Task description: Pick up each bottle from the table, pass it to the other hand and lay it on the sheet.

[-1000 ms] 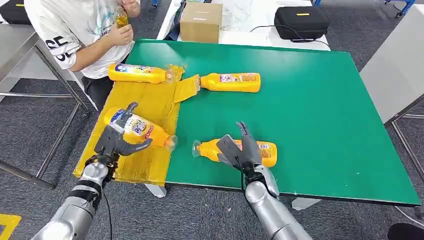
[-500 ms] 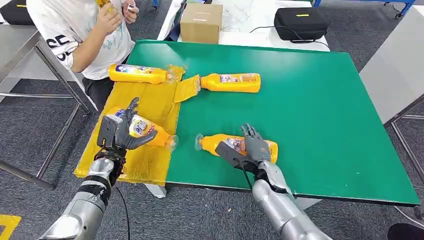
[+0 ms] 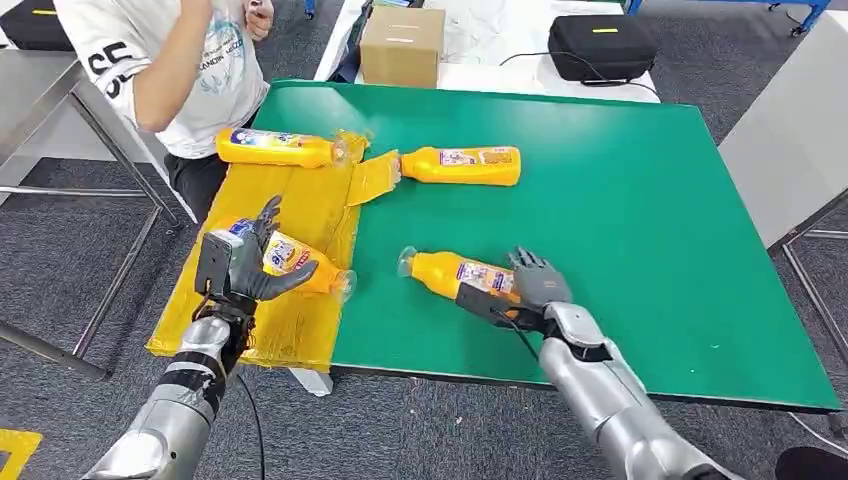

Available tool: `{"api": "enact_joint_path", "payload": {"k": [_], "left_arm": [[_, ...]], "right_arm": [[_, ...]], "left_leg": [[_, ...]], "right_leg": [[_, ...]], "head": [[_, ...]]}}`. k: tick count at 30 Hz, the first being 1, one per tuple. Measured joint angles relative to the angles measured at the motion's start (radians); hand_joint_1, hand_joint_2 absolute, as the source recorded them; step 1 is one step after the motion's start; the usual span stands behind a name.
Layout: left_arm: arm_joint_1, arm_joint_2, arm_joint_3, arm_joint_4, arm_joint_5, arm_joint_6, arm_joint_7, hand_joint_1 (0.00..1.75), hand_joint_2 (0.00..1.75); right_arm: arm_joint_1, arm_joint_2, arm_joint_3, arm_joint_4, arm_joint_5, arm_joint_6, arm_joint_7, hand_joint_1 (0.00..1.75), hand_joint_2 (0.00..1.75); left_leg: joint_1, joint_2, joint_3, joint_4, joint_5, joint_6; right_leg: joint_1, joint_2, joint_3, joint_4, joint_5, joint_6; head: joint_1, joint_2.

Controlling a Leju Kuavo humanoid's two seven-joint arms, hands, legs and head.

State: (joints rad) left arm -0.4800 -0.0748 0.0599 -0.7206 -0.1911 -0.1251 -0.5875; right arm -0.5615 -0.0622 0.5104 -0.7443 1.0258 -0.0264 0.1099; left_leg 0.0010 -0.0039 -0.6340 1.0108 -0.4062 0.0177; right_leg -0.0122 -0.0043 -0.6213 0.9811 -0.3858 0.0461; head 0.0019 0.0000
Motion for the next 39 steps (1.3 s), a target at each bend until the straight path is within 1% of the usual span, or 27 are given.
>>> {"api": "enact_joint_path", "payload": {"k": [2, 6, 11, 16, 18, 20, 23, 28, 29, 30, 32, 36, 39], "left_arm": [[-0.001, 0.0, 0.002, 0.003, 0.0, -0.003, -0.003, 0.0, 1.75], [-0.009, 0.0, 0.003, 0.013, 0.001, -0.029, -0.018, 0.0, 1.75], [-0.019, 0.0, 0.004, 0.034, 0.003, -0.048, -0.036, 0.0, 1.75], [-0.031, 0.0, 0.004, 0.058, 0.01, -0.056, -0.048, 0.0, 1.75], [-0.039, 0.0, 0.004, 0.071, 0.013, -0.053, -0.05, 0.0, 1.75], [-0.044, -0.001, 0.004, 0.077, 0.013, -0.039, -0.04, 0.0, 1.75], [-0.05, -0.007, 0.0, 0.083, -0.002, -0.008, -0.011, 0.0, 1.75], [-0.05, -0.009, -0.002, 0.084, -0.004, -0.004, -0.008, 0.0, 1.75], [-0.054, -0.016, -0.004, 0.087, -0.008, 0.007, 0.001, 0.0, 1.75], [-0.058, -0.023, -0.006, 0.091, -0.008, 0.011, 0.004, 0.0, 1.75], [-0.06, -0.025, -0.01, 0.094, -0.009, 0.025, 0.007, 0.0, 1.75], [-0.064, -0.043, -0.03, 0.094, -0.008, 0.063, 0.05, 0.0, 1.75], [-0.066, -0.062, -0.05, 0.094, 0.015, 0.058, 0.079, 0.0, 1.75]], "right_arm": [[-0.009, -0.011, 0.01, 0.004, 0.001, 0.025, 0.0, 1.75, 1.75], [-0.045, -0.037, 0.039, 0.028, -0.009, 0.109, -0.029, 1.75, 1.75], [-0.084, -0.061, 0.05, 0.067, -0.096, 0.18, -0.122, 1.75, 1.75], [-0.108, -0.074, 0.05, 0.092, -0.192, 0.214, -0.18, 1.75, 1.75], [-0.11, -0.074, 0.048, 0.099, -0.261, 0.19, -0.194, 1.75, 1.75], [-0.102, -0.066, 0.041, 0.103, -0.315, 0.138, -0.2, 1.75, 1.75], [-0.066, -0.025, 0.013, 0.102, -0.402, 0.045, -0.235, 1.75, 1.75], [-0.059, -0.016, 0.006, 0.101, -0.414, 0.03, -0.242, 1.75, 1.75], [-0.036, 0.021, -0.014, 0.093, -0.436, -0.005, -0.254, 1.75, 1.75], [-0.021, 0.056, -0.03, 0.088, -0.441, -0.015, -0.254, 1.75, 1.75], [0.002, 0.074, -0.05, 0.072, -0.476, -0.062, -0.276, 1.75, 1.75], [0.081, 0.151, -0.085, 0.006, -0.516, -0.219, -0.329, 1.75, 1.75], [0.129, 0.207, -0.087, -0.045, -0.533, -0.279, -0.365, 1.75, 1.75]], "left_leg": [[0.0, 0.0, 0.0, 0.0, 0.0, 0.0], [0.0, 0.0, 0.0, 0.0, 0.0, 0.0], [0.0, 0.0, 0.0, 0.0, 0.0, 0.001], [0.0, 0.0, 0.0, 0.0, 0.0, 0.001], [0.0, 0.0, 0.0, 0.0, 0.0, 0.001], [0.0, 0.0, 0.0, 0.0, 0.0, 0.0], [0.0, 0.001, 0.0, 0.0, 0.0, 0.0], [0.0, 0.001, 0.0, 0.0, 0.0, 0.0], [0.001, 0.001, 0.0, 0.0, 0.0, 0.0], [0.001, 0.001, 0.0, 0.0, 0.0, 0.0], [0.001, 0.001, 0.0, 0.0, 0.0, 0.0], [0.0, 0.001, -0.001, 0.0, 0.0, 0.0], [0.0, 0.0, -0.002, 0.0, 0.0, 0.0]], "right_leg": [[0.0, 0.0, 0.0, 0.0, 0.0, 0.0], [0.0, 0.0, 0.0, 0.0, 0.0, 0.0], [0.0, 0.0, 0.0, 0.0, 0.0, 0.0], [0.0, 0.0, 0.0, 0.0, 0.0, 0.0], [0.0, 0.0, 0.0, 0.0, 0.0, 0.0], [0.0, 0.0, 0.0, 0.0, 0.0, 0.0], [0.001, 0.001, -0.001, 0.0, 0.0, 0.0], [0.001, 0.001, -0.001, 0.0, 0.0, 0.0], [0.001, 0.001, -0.001, 0.0, 0.0, 0.0], [0.001, 0.001, -0.001, 0.0, 0.0, 0.0], [0.001, 0.0, -0.001, 0.0, 0.0, 0.0], [0.001, 0.001, -0.002, 0.0, 0.0, 0.0], [0.001, 0.0, -0.003, 0.0, 0.0, 0.0]], "head": [[0.0, 0.0], [0.0, 0.0], [0.0, 0.0], [0.0, 0.0], [0.0, 0.0], [0.0, 0.0], [0.0, 0.0], [0.0, 0.0], [0.0, 0.0], [0.0, 0.0], [0.0, 0.0], [0.0, 0.0], [0.0, 0.0]]}}
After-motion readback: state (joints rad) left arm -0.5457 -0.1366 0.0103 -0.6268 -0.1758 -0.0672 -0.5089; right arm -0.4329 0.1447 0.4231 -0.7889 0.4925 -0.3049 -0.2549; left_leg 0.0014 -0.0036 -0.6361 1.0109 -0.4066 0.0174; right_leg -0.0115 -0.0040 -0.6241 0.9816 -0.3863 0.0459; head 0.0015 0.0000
